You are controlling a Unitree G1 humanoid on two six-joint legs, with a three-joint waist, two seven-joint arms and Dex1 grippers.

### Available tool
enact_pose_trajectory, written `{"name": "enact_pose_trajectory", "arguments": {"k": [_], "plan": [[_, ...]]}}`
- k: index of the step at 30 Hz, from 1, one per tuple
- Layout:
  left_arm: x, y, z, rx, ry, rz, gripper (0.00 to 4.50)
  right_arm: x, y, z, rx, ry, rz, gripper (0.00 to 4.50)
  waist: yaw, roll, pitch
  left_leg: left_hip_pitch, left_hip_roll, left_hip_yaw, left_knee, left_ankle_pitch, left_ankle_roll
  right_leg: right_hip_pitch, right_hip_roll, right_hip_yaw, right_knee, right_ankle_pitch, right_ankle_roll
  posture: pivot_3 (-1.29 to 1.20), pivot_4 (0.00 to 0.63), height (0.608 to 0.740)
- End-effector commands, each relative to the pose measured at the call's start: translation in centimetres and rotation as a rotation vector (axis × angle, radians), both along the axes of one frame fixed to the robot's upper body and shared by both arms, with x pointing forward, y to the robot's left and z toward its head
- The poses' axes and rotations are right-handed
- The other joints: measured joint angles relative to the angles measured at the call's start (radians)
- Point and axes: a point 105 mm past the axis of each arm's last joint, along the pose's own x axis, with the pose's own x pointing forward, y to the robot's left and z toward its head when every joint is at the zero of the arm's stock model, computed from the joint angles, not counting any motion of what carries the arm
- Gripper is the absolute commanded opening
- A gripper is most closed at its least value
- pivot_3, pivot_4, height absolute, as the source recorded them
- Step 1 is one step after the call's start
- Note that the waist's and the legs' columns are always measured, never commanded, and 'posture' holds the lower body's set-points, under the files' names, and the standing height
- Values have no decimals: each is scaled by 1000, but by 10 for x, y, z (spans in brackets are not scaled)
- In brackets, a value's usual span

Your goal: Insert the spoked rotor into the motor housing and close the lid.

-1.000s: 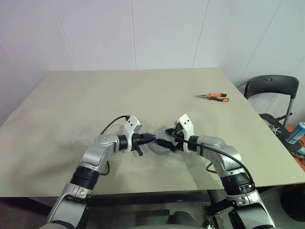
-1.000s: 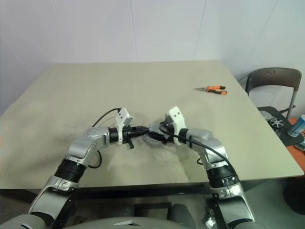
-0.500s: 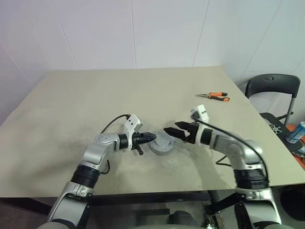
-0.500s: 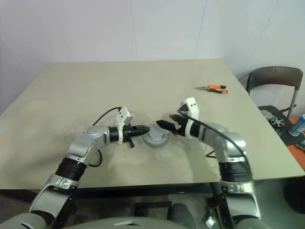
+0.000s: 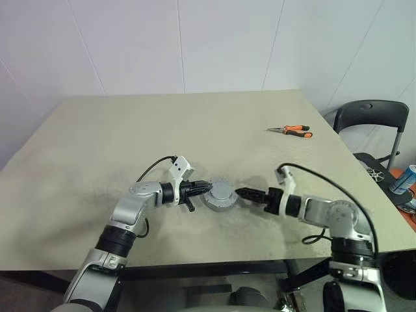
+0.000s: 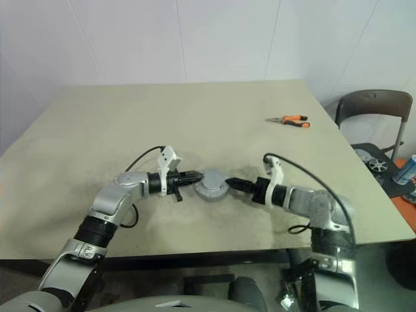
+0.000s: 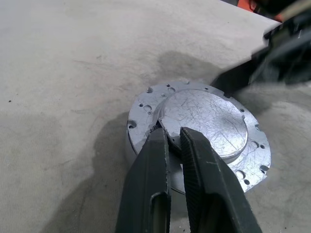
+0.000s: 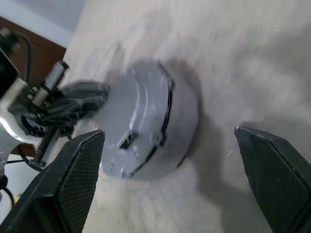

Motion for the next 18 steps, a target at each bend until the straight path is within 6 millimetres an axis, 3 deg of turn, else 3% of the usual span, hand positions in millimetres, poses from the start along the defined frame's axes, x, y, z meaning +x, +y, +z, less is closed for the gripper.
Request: {"name": "enact_pose_trajectory", "arguments": {"k": [1,12,18], "plan": [[-6,6,-20,68,58,6,471,-3,10,9,47,-9,11,4463,-1,0,0,0,0,0,0,0,0,0,0,0,0,0,0,0,0,740],[-6,8,-19,68,52,18,471,-31,14,3,48,104,110,4463,-1,0,0,0,0,0,0,0,0,0,0,0,-1,0,0,0,0,740],[-7,8,-21,62,53,30,471,-22,18,-3,12,103,69,4463,-3,0,-1,0,0,0,0,0,0,1,0,0,-1,0,1,0,0,740]]}}
